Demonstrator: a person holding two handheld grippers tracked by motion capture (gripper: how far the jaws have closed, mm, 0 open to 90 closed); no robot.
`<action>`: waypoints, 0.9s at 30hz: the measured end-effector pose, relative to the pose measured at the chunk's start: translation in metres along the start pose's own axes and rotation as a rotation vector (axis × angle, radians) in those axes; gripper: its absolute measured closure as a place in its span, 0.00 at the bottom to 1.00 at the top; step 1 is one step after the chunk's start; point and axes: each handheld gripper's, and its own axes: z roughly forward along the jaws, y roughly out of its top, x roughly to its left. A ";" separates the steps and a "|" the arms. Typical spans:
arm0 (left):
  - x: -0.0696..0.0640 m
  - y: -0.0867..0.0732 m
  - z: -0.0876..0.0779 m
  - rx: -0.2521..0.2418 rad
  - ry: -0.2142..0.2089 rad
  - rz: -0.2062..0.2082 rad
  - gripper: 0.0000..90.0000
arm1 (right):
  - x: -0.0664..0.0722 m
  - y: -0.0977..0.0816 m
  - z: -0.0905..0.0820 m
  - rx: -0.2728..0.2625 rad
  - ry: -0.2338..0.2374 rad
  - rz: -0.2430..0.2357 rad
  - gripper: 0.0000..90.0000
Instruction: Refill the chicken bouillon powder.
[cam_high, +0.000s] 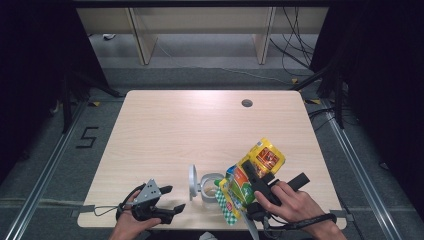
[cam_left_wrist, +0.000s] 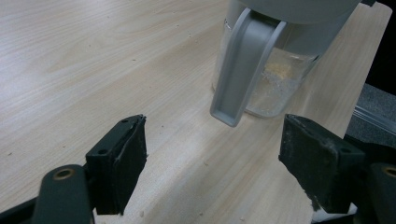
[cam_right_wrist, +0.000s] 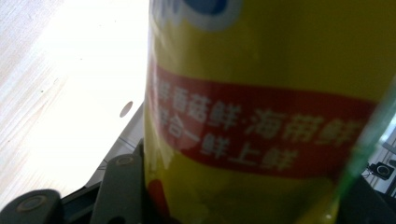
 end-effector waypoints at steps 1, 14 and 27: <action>0.000 0.000 0.000 0.000 0.000 0.000 0.25 | 0.000 0.000 0.000 0.001 0.000 0.000 0.55; -0.001 0.000 0.001 -0.007 -0.011 -0.012 0.25 | 0.002 -0.001 -0.002 0.000 -0.010 -0.007 0.55; 0.000 0.000 0.000 0.005 -0.006 0.002 0.25 | 0.000 0.003 -0.002 -0.010 -0.024 -0.017 0.57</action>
